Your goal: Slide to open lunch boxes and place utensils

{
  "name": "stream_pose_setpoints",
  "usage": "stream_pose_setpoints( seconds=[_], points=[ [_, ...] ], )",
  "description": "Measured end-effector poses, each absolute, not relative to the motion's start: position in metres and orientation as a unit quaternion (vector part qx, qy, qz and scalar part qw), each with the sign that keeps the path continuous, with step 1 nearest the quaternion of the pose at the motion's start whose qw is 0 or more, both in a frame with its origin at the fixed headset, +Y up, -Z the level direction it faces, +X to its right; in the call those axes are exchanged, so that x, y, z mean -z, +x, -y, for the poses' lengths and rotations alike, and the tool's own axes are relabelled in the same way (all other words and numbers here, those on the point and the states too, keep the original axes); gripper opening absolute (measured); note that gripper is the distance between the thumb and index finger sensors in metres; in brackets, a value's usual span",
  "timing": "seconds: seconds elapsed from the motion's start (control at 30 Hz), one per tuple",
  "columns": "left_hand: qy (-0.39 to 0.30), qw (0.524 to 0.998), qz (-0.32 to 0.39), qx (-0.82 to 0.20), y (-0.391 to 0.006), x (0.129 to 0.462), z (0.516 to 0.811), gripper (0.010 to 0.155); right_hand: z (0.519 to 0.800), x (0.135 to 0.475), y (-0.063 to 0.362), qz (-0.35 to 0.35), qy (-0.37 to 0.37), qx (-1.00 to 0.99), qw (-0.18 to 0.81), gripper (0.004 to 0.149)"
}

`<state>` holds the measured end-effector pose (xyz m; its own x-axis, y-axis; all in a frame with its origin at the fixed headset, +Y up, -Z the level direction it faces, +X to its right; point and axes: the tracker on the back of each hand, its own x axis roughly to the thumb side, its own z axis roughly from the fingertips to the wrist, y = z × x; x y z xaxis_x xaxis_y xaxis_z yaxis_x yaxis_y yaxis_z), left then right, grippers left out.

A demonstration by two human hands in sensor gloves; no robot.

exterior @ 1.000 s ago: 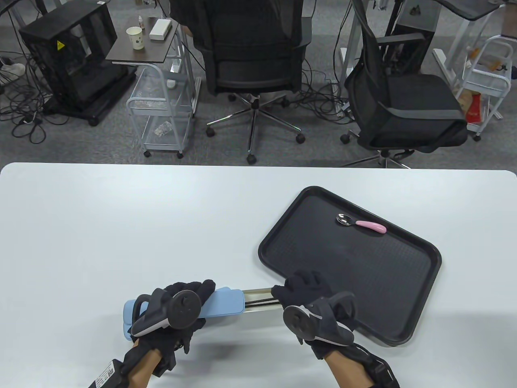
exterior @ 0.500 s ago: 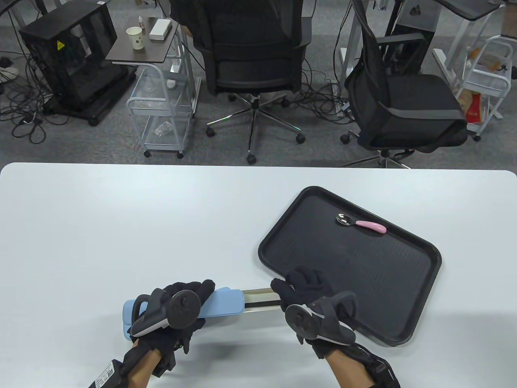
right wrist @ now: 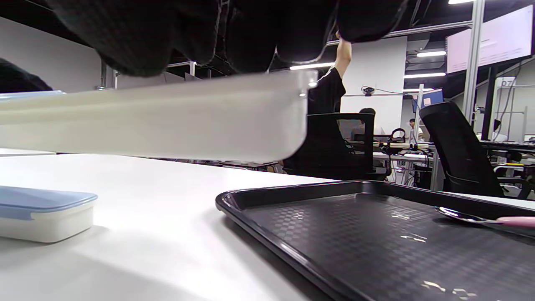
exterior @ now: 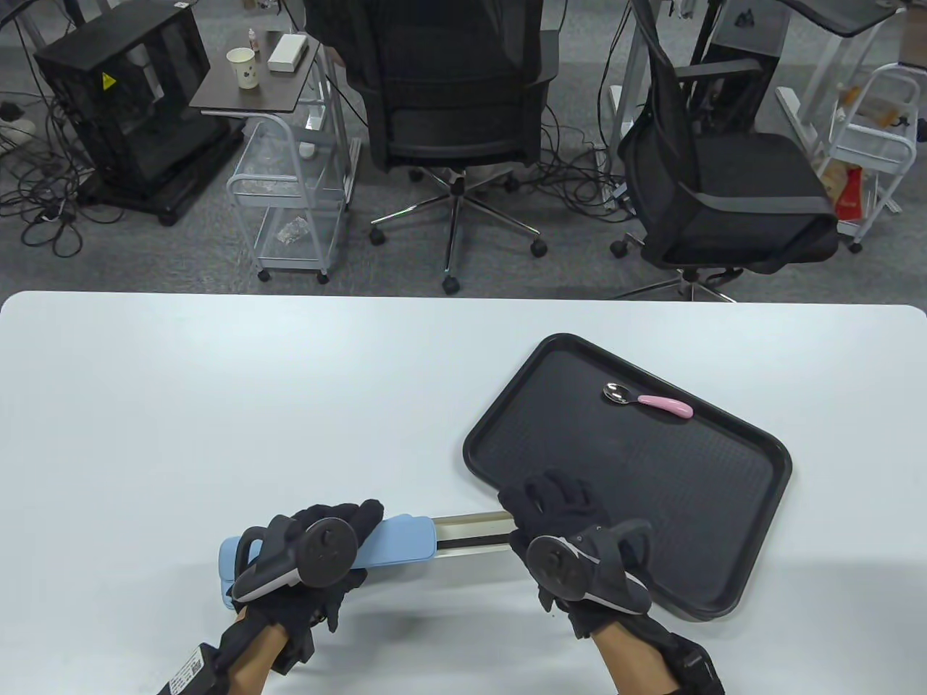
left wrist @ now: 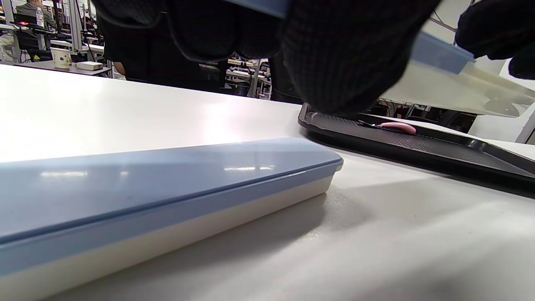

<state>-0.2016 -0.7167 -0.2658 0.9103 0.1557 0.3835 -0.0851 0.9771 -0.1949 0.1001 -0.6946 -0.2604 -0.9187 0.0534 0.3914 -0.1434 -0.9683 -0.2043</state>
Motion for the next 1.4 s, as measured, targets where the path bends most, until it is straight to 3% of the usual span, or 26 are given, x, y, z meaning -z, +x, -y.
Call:
stream_pose_setpoints(
  seconds=[0.47, 0.83, 1.03, 1.4],
  points=[
    [-0.091, 0.973, 0.201, -0.067, -0.204, 0.267, 0.716, 0.084, 0.674, 0.270, 0.145, 0.149, 0.113, -0.977, 0.100, 0.061],
    [-0.089, 0.972, 0.203, -0.073, -0.204, 0.268, 0.716, 0.084, 0.661, 0.300, 0.184, 0.157, 0.014, -0.983, 0.096, 0.068],
    [-0.089, 0.972, 0.202, -0.075, -0.205, 0.268, 0.717, 0.084, 0.659, 0.329, 0.206, 0.114, -0.037, -0.990, 0.072, 0.076],
    [-0.094, 0.973, 0.198, -0.074, -0.205, 0.270, 0.718, 0.084, 0.687, 0.374, 0.244, 0.025, -0.116, -0.992, 0.046, 0.079]
  ],
)
